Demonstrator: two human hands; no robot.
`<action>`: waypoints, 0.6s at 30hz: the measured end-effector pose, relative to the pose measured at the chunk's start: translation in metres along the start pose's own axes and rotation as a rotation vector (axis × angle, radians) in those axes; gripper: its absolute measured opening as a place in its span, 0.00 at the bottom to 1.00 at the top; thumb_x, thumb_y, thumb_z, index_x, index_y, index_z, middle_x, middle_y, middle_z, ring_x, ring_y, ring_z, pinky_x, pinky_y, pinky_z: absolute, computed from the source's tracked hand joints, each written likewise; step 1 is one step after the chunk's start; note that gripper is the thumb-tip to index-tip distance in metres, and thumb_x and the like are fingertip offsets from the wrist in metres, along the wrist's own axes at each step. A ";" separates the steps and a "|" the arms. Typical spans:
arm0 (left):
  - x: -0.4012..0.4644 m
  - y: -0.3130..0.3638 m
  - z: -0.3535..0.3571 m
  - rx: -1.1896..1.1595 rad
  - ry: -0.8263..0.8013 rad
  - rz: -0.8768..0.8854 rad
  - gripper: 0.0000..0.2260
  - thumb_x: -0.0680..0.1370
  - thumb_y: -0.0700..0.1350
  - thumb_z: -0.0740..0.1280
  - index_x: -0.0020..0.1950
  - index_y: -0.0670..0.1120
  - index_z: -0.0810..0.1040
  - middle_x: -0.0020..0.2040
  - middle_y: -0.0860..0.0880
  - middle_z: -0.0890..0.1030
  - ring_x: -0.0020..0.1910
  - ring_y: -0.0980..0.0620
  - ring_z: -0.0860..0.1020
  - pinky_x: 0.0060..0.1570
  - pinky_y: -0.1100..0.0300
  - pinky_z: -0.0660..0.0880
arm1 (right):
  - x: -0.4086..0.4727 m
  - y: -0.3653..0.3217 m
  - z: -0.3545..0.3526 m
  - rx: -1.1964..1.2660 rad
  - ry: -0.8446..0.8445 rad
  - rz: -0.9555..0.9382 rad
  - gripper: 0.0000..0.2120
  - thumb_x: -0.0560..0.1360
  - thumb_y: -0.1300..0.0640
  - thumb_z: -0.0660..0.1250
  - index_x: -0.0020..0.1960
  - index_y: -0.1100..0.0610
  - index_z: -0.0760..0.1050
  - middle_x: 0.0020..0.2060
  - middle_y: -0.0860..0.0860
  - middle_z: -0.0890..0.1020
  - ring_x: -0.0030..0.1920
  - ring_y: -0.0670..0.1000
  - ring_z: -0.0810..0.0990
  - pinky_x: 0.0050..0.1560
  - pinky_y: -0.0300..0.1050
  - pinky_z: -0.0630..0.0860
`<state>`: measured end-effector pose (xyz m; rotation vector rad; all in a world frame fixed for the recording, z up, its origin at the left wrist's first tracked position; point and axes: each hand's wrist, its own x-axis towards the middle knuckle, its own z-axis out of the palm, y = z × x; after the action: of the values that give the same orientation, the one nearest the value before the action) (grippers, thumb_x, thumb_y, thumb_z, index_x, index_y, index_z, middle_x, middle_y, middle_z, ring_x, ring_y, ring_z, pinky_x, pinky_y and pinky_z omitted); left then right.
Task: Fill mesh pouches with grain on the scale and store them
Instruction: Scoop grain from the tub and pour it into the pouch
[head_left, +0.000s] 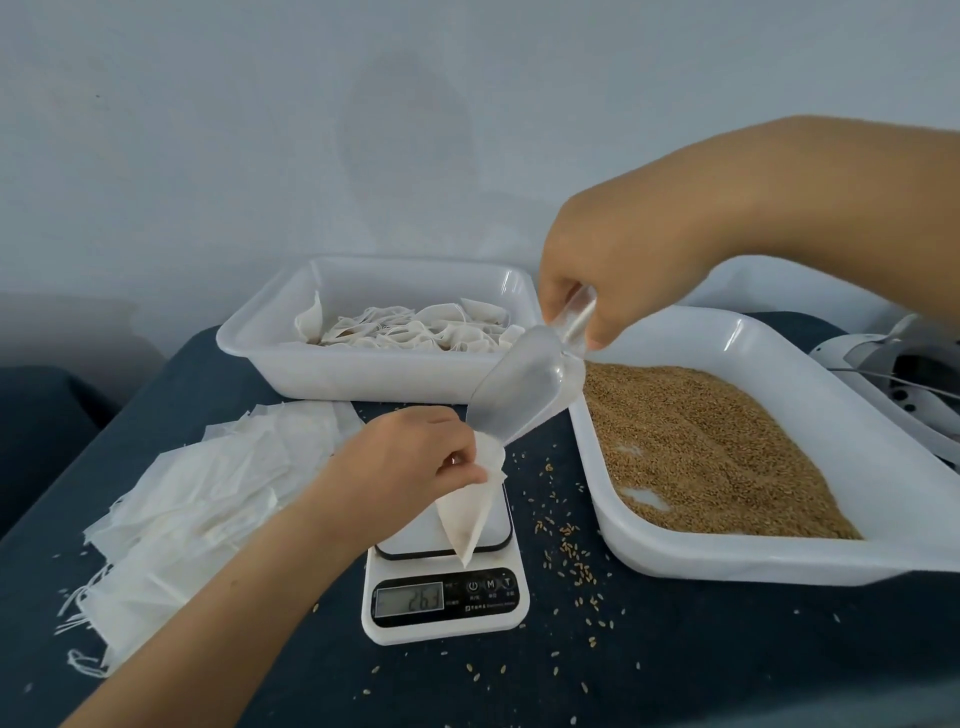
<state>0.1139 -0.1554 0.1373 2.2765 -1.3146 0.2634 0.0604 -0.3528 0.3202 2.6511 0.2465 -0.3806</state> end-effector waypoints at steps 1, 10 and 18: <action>0.000 -0.001 0.000 -0.013 0.006 -0.013 0.10 0.74 0.51 0.70 0.38 0.47 0.76 0.35 0.55 0.73 0.36 0.56 0.71 0.36 0.68 0.66 | -0.001 0.001 -0.001 0.045 0.058 0.036 0.15 0.68 0.45 0.73 0.54 0.44 0.78 0.40 0.42 0.81 0.42 0.44 0.77 0.45 0.42 0.72; 0.000 -0.010 0.006 -0.117 0.042 -0.083 0.09 0.73 0.51 0.71 0.35 0.51 0.75 0.36 0.57 0.76 0.39 0.58 0.74 0.39 0.62 0.71 | -0.070 0.077 0.111 0.864 0.110 0.413 0.19 0.62 0.41 0.73 0.51 0.45 0.80 0.40 0.52 0.84 0.41 0.52 0.83 0.47 0.48 0.80; 0.006 -0.006 0.018 -0.141 0.045 -0.055 0.08 0.72 0.52 0.71 0.35 0.51 0.76 0.35 0.56 0.76 0.39 0.56 0.74 0.39 0.60 0.71 | -0.057 0.075 0.240 0.647 -0.203 0.651 0.07 0.74 0.43 0.67 0.45 0.47 0.77 0.44 0.45 0.80 0.44 0.44 0.78 0.39 0.36 0.71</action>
<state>0.1205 -0.1662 0.1227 2.1722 -1.2071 0.1956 -0.0302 -0.5347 0.1619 3.0482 -0.9292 -0.5656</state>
